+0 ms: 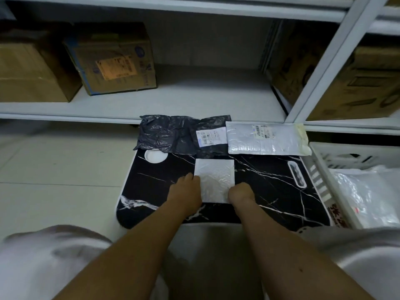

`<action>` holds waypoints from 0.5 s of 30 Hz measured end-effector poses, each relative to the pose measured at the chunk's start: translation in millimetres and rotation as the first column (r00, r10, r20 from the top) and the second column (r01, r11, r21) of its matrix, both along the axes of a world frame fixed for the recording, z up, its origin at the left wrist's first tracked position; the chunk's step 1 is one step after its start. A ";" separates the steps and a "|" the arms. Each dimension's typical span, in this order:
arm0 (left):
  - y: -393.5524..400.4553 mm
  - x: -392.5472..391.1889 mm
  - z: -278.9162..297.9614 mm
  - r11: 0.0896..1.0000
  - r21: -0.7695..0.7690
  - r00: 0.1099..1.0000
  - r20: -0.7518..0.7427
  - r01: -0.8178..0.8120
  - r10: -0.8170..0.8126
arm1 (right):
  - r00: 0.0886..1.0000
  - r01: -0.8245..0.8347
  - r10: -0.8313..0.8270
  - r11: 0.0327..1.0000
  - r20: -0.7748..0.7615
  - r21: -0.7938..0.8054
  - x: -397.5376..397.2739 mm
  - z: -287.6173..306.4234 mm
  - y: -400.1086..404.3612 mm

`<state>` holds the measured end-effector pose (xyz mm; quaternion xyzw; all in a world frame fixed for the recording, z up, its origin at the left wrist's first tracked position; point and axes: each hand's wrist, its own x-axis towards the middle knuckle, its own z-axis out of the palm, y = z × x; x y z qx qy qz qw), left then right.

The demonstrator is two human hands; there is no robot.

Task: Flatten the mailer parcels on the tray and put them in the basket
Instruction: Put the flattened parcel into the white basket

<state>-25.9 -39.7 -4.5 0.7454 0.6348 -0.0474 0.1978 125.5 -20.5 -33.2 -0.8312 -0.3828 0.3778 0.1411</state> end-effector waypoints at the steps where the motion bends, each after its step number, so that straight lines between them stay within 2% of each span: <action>1: -8.8 5.7 -8.3 1.000 0.017 1.000 -0.010 -0.004 0.004 | 1.000 -0.014 0.014 1.000 0.017 0.010 4.8 -2.6 -7.8; 4: -27.5 17.0 -22.8 0.994 0.112 1.000 0.013 -0.022 0.021 | 0.996 -0.064 0.064 0.998 0.054 -0.002 15.7 -4.0 -27.4; 6: -41.7 24.6 -30.4 0.990 0.142 1.000 0.020 -0.026 0.023 | 0.996 -0.040 0.037 0.998 0.076 0.037 15.4 -3.3 -37.2; 8: -52.4 28.8 -35.1 0.989 0.147 1.000 -0.023 -0.015 0.019 | 0.974 -0.075 0.038 0.984 0.221 0.161 13.0 -4.3 -48.4; 9: -55.7 30.2 -35.5 0.988 0.152 0.999 -0.050 0.011 -0.003 | 0.936 -0.162 0.076 0.960 0.343 0.230 11.9 -4.1 -54.6; 11: -63.5 33.5 -38.8 0.984 0.159 0.991 -0.116 0.086 -0.068 | 0.812 -0.429 0.217 0.851 0.542 0.302 9.2 -10.0 -68.6; 13: -69.9 36.6 -42.7 0.970 0.172 0.972 -0.192 0.172 -0.138 | 0.687 -0.639 0.403 0.731 0.605 0.238 5.6 -22.6 -79.5; 15: -74.6 37.3 -47.2 0.962 0.171 0.958 -0.228 0.214 -0.173 | 0.583 -0.738 0.503 0.657 0.637 0.156 2.8 -31.1 -89.3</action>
